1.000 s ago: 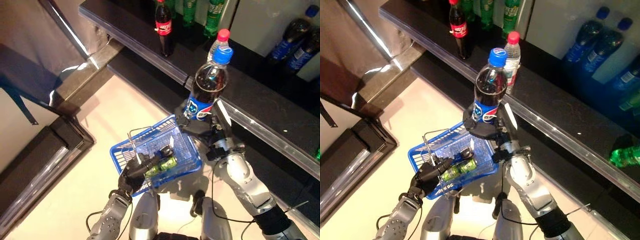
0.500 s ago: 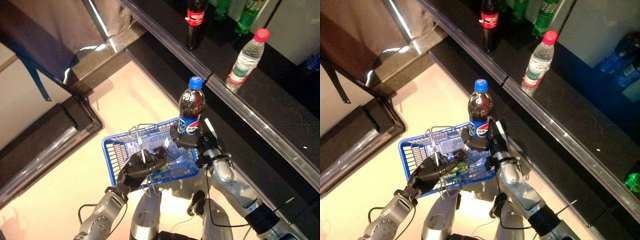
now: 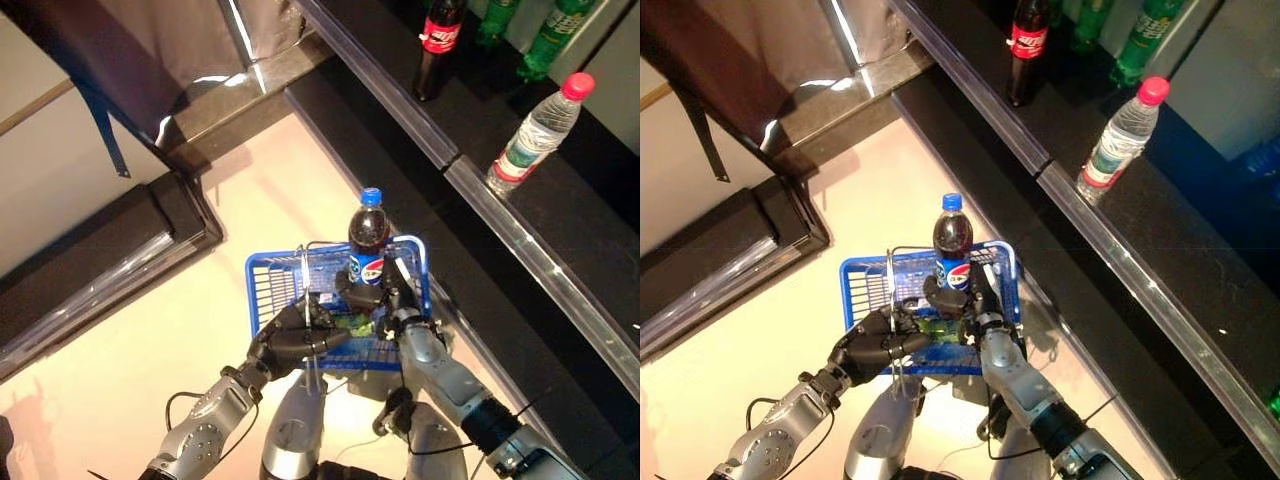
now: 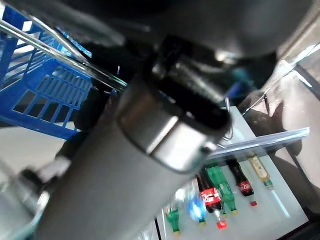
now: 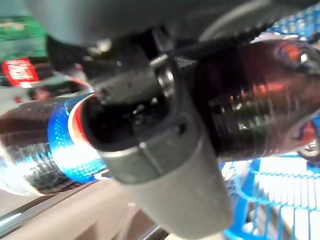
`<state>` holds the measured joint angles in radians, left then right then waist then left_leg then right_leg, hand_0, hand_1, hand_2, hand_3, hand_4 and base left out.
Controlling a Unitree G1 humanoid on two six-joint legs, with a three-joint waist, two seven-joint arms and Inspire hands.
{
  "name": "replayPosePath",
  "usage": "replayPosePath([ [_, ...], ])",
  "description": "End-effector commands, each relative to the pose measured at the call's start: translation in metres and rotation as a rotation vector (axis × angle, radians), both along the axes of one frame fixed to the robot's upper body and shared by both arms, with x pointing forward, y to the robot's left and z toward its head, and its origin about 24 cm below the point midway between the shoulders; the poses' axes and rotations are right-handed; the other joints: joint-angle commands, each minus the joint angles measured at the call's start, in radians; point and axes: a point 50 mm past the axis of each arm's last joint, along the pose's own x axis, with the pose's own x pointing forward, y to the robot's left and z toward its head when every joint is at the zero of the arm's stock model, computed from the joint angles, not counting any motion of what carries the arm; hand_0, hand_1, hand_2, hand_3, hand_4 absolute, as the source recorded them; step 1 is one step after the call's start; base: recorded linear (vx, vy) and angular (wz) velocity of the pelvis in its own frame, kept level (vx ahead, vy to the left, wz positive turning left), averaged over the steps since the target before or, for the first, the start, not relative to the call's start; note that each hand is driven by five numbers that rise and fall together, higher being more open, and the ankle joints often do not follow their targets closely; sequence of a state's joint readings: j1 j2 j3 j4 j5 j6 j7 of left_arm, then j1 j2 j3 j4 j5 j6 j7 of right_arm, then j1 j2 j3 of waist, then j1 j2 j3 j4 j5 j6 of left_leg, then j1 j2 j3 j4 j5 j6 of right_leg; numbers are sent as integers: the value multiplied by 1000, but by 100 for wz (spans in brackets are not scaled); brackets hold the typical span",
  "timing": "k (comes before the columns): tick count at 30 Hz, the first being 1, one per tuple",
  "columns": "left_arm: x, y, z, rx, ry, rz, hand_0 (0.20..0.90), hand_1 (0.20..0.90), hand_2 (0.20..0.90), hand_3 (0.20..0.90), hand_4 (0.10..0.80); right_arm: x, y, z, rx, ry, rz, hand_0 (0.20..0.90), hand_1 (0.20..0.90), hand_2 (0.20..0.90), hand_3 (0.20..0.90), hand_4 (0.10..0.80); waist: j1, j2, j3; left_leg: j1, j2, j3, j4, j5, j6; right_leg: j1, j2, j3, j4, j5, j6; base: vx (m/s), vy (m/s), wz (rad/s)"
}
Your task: Pick up the drink and place into the basket.
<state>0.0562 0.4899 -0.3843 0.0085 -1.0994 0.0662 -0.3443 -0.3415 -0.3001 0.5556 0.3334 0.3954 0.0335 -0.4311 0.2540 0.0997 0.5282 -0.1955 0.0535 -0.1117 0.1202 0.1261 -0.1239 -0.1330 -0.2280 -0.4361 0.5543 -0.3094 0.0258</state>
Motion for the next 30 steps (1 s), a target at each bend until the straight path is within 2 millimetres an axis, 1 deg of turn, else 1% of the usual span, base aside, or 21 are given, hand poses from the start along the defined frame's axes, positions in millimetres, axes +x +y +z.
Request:
replayPosePath([
  [1, -6, -41, 134, -470, -695, -318, 300, 300, 300, 200, 100, 16, 36, 49, 149, -234, 60, 300, 300, 300, 200, 100, 17, -3, -153, -10, -73, -12, 70, -36, 55, 138, 44, 38, -287, 206, -33, -33, -9, 24],
  [5, -12, -43, 143, -501, -755, -385, 300, 300, 300, 200, 100, 17, 35, 25, 157, -114, 4, 300, 300, 300, 200, 100, 36, 4, -138, -19, -84, -28, 70, -40, 60, 125, 39, 24, -278, 207, -32, -22, -14, 11],
  [6, -12, -43, 143, -501, -755, -385, 300, 300, 300, 200, 100, 17, 35, 25, 157, -114, 4, 300, 300, 300, 200, 100, 36, 4, -138, -19, -84, -28, 70, -40, 60, 125, 39, 24, -278, 207, -32, -17, -16, 17],
  [7, -12, -43, 144, -502, -763, -395, 300, 300, 300, 200, 100, 16, 35, 21, 157, -92, -2, 300, 300, 300, 200, 100, 38, 5, -136, -20, -86, -30, 70, -40, 61, 122, 39, 22, -276, 207, -32, -16, -24, 14],
  [9, -14, -45, 149, -499, -779, -428, 300, 300, 300, 200, 100, 14, 34, 2, 165, 3, -7, 300, 300, 300, 200, 100, 47, 7, -128, -23, -89, -37, 67, -38, 62, 116, 38, 16, -274, 210, -30, -25, -40, 10],
  [11, -15, -46, 151, -503, -783, -447, 300, 300, 300, 200, 100, 11, 35, -7, 165, 54, -1, 300, 300, 300, 200, 100, 51, 7, -126, -25, -90, -41, 65, -38, 63, 113, 38, 13, -274, 210, -30, -13, -28, 5],
  [13, -16, -48, 153, -508, -786, -475, 300, 300, 300, 200, 100, 8, 36, -16, 207, 108, 4, 300, 300, 300, 200, 100, 55, 7, -122, -29, -92, -45, 65, -37, 65, 109, 39, 11, -275, 213, -30, -8, -33, 3],
  [16, -18, -54, 154, -505, -779, -513, 300, 300, 300, 200, 100, 8, 41, -22, 276, 158, 14, 300, 300, 300, 200, 100, 61, 9, -113, -27, -93, -53, 57, -35, 67, 107, 42, 7, -279, 217, -28, -16, -40, 13],
  [18, -18, -58, 154, -501, -770, -532, 300, 300, 300, 200, 100, 4, 48, -28, 331, 217, 61, 300, 300, 300, 200, 100, 64, 7, -110, -26, -93, -57, 52, -34, 69, 103, 44, 6, -280, 220, -27, -12, -31, 8],
  [22, -18, -58, 154, -498, -771, -537, 300, 300, 300, 200, 100, -2, 54, -37, 431, 303, 105, 300, 300, 300, 200, 100, 65, 7, -108, -24, -91, -58, 47, -32, 71, 100, 45, 5, -282, 222, -26, 0, 0, 0],
  [24, -19, -59, 154, -496, -769, -535, 300, 300, 300, 200, 100, -10, 60, -46, 552, 394, 152, 300, 300, 300, 200, 100, 68, 8, -105, -20, -90, -61, 40, -30, 73, 103, 46, 2, -287, 224, -26, 0, 0, 0],
  [29, -18, -57, 149, -488, -764, -529, 300, 300, 300, 200, 100, -19, 75, -46, 671, 461, 245, 300, 300, 300, 200, 100, 72, 10, -104, -23, -92, -65, 37, -28, 76, 100, 46, -3, -288, 228, -25, 18, -11, 0],
  [30, -18, -57, 148, -486, -761, -526, 300, 300, 300, 200, 100, -20, 76, -47, 692, 474, 248, 300, 300, 300, 200, 100, 74, 4, -102, -9, -92, -63, 38, -50, 73, 107, 45, 9, -280, 205, -18, 103, -53, 1],
])
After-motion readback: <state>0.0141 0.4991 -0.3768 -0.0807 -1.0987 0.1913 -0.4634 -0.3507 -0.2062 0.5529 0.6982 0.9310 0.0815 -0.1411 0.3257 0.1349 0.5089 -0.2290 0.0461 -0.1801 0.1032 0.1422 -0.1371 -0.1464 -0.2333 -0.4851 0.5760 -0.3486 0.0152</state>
